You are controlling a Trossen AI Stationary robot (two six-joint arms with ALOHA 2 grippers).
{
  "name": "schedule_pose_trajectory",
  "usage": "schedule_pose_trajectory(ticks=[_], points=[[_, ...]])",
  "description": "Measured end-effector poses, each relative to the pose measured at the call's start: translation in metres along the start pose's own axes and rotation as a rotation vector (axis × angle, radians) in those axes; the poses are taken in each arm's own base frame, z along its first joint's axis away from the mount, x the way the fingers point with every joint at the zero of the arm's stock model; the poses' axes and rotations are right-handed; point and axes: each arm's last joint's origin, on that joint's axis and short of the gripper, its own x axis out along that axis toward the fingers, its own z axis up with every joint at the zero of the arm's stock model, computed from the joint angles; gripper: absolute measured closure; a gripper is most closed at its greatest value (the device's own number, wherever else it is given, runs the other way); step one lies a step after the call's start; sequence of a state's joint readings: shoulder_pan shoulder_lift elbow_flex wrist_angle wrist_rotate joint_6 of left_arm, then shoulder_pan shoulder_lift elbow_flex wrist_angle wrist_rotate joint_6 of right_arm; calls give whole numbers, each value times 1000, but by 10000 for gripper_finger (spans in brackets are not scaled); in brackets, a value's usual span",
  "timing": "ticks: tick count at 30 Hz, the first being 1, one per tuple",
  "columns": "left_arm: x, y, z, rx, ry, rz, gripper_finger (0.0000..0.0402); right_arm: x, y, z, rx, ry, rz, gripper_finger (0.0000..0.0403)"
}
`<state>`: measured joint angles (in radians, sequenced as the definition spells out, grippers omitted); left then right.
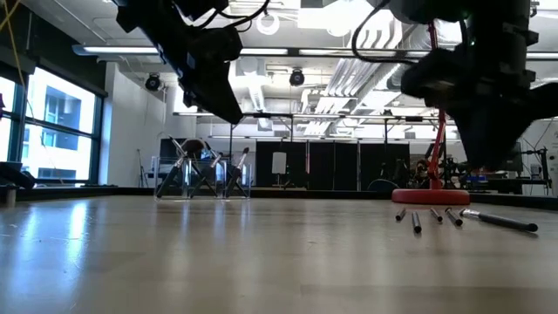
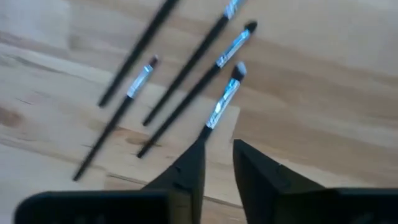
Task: Put items in baskets/containers
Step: Put the eyeshadow brush into the transparent organizer
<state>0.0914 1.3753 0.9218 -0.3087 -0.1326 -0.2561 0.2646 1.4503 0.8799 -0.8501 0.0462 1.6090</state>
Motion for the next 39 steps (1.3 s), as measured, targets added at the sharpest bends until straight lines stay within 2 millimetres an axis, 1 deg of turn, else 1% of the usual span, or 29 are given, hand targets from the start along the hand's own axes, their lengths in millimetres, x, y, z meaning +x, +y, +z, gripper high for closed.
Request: schedule_pose_trajectory(ticks=[2, 5, 9, 13, 19, 21, 24, 27, 29, 34, 36, 39], points=[[0, 0, 0, 0, 2, -6, 291, 7, 2, -1, 18, 26, -27, 307], [0, 0, 0, 0, 2, -8, 291, 16, 6, -2, 32, 35, -41, 295], [0, 0, 0, 0, 3, -12, 291, 28, 11, -2, 40, 33, -47, 295], [0, -1, 0, 0, 6, -21, 291, 39, 13, -2, 42, 29, -87, 304], [0, -1, 0, 0, 6, -21, 291, 60, 16, -4, 41, 28, -151, 327], [0, -1, 0, 0, 6, -21, 291, 66, 17, -4, 41, 34, -169, 344], [0, -1, 0, 0, 9, -30, 291, 70, 18, -6, 16, 22, -170, 385], [0, -1, 0, -1, 11, -36, 291, 69, 18, -10, -15, -12, -168, 388], [0, -1, 0, -1, 11, -36, 291, 65, 15, -12, -29, -20, -160, 393], [0, -1, 0, 0, 11, -36, 291, 41, 6, -18, -33, -103, -126, 397], [0, -1, 0, 0, 11, -36, 291, 30, 6, -19, -23, -138, -76, 399], [0, -1, 0, 0, 9, -36, 291, 20, 3, -20, -13, -168, -57, 400]])
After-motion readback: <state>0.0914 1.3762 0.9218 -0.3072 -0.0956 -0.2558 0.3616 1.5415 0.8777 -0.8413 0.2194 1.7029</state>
